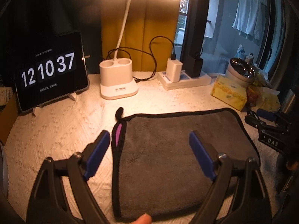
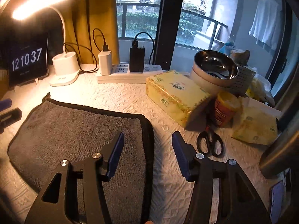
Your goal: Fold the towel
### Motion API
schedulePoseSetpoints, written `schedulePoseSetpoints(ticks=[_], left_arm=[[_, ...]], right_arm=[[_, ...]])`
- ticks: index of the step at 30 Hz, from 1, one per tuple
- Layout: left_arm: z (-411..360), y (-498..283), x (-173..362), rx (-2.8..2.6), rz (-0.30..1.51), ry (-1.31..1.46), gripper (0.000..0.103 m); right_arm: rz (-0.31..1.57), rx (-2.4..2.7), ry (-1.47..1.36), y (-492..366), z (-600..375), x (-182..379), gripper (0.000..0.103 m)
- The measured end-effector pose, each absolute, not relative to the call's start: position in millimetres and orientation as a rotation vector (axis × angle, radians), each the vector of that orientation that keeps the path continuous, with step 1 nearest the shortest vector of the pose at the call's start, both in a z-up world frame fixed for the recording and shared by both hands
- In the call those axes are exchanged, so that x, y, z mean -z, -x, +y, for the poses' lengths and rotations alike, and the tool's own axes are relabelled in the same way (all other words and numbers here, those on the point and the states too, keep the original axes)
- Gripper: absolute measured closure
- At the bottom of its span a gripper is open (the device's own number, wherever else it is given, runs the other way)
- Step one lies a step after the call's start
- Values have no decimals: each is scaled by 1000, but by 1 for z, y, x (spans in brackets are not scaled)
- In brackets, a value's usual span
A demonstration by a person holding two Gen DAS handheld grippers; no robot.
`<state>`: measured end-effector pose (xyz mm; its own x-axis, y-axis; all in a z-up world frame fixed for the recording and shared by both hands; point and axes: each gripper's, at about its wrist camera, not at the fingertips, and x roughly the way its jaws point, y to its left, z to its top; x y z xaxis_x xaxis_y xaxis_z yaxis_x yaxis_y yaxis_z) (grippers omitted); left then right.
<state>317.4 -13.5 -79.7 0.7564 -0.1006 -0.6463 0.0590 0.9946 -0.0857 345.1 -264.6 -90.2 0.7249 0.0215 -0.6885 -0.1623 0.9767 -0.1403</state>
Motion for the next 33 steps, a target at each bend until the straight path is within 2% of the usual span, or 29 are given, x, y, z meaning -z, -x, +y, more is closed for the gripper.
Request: schedulePoseSetpoints(ticks=[33], left_arm=[[-10,-172,33,41,464,104,16]], right_arm=[[537,-179,171,-210,-254,20,47]])
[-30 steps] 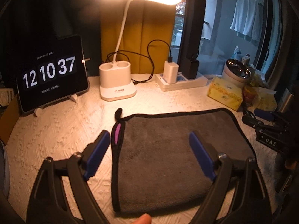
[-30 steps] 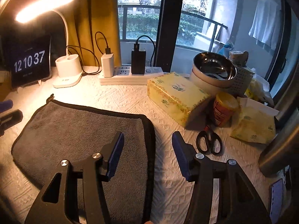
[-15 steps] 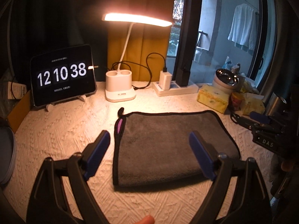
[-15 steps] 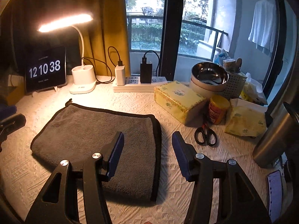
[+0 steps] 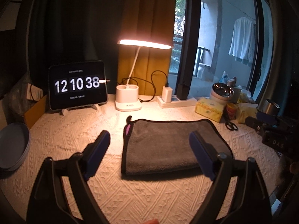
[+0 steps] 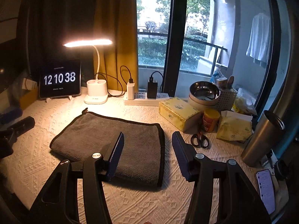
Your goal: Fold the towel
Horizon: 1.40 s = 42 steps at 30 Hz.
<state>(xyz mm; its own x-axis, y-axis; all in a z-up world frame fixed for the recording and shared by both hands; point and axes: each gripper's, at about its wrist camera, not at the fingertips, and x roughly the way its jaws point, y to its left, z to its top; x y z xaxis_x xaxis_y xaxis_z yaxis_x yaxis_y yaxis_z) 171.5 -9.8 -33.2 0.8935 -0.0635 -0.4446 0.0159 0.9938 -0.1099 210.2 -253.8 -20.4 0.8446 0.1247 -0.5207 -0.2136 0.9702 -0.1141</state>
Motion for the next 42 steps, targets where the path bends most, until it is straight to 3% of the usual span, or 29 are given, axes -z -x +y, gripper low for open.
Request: schedulePoseSetpoints(ticks=[23,38,42], left_arm=[[-14,-82,33,71,297,71,16],[-13,-18,30,83,133,93,15],[-16,-4,24,76,68,80,8]], right_arm=[[451,-205,128,-117,-251,15,47],[246,-165,89,-44,-263,9,47],[164,-150,117,-27,-265,2,47]])
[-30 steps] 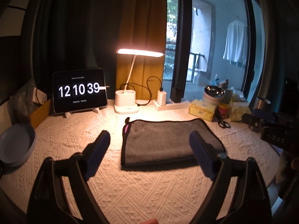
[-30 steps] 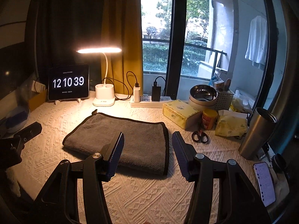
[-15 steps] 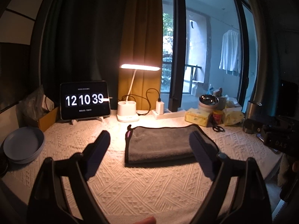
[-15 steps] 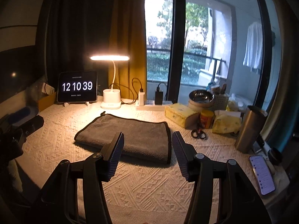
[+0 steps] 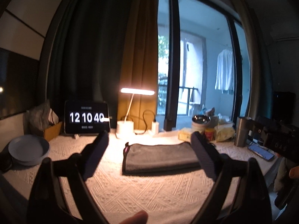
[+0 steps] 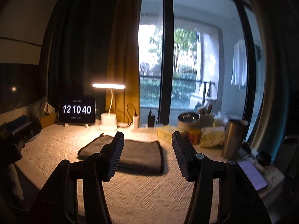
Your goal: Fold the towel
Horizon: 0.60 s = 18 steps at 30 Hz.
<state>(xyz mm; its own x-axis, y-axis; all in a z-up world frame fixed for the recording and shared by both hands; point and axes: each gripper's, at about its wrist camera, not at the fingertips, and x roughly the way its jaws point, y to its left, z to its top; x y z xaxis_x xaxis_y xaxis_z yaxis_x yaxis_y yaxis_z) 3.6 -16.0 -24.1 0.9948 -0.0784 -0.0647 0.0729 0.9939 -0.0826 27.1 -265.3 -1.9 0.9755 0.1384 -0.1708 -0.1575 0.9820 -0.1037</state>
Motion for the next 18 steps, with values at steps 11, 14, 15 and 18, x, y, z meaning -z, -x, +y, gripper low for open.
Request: schedulePoseSetpoints(ticks=[11,14,15,18], left_arm=[[-14,1,13,-3,28,99,7],[-15,1,13,1,30,91,7],[-15,1,13,2,32,91,7],[-16,1,13,1,33,92,7]], right_arm=[[118,-114,82,-20,-277,-4,47],[118,-113,83,-20,-277,-3,47],[121,-113,83,-20,-277,-3,47],[128,-114,84,-20,-278,-2,47]])
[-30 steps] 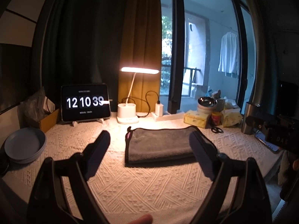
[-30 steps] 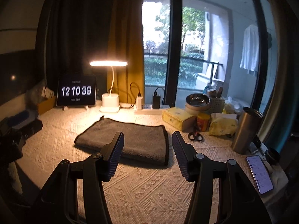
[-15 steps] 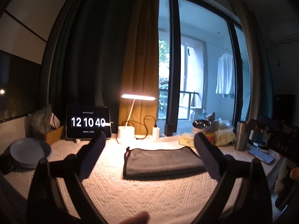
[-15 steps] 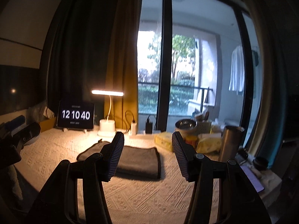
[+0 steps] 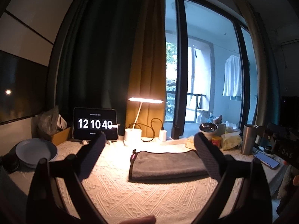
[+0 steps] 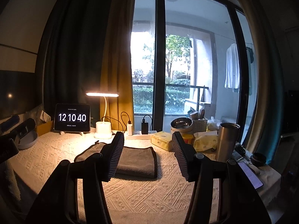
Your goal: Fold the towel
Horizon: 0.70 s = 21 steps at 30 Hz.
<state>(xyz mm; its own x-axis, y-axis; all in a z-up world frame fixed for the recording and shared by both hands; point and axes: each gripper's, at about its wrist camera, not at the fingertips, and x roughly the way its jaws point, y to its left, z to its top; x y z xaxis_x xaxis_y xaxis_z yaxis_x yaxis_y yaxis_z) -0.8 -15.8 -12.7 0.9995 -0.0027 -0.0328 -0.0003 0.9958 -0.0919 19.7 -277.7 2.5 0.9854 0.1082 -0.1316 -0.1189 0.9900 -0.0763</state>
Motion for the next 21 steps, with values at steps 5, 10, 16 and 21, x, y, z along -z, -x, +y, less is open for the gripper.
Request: schedulePoseSetpoints(ticks=[5,10,16,21], left_arm=[[-16,-1,14,-8,44,101,7],[-15,-4,15,-12,52,104,7],[-14,-4,16,-14,53,107,7],[-14,-5,17,-17,61,110,7]], right_arm=[[131,-115,85,-19,-278,-2,47],[138,-118,83,-22,-278,-1,47],[142,-115,87,-25,-278,-1,47],[152,-112,85,-27,-278,0,47]])
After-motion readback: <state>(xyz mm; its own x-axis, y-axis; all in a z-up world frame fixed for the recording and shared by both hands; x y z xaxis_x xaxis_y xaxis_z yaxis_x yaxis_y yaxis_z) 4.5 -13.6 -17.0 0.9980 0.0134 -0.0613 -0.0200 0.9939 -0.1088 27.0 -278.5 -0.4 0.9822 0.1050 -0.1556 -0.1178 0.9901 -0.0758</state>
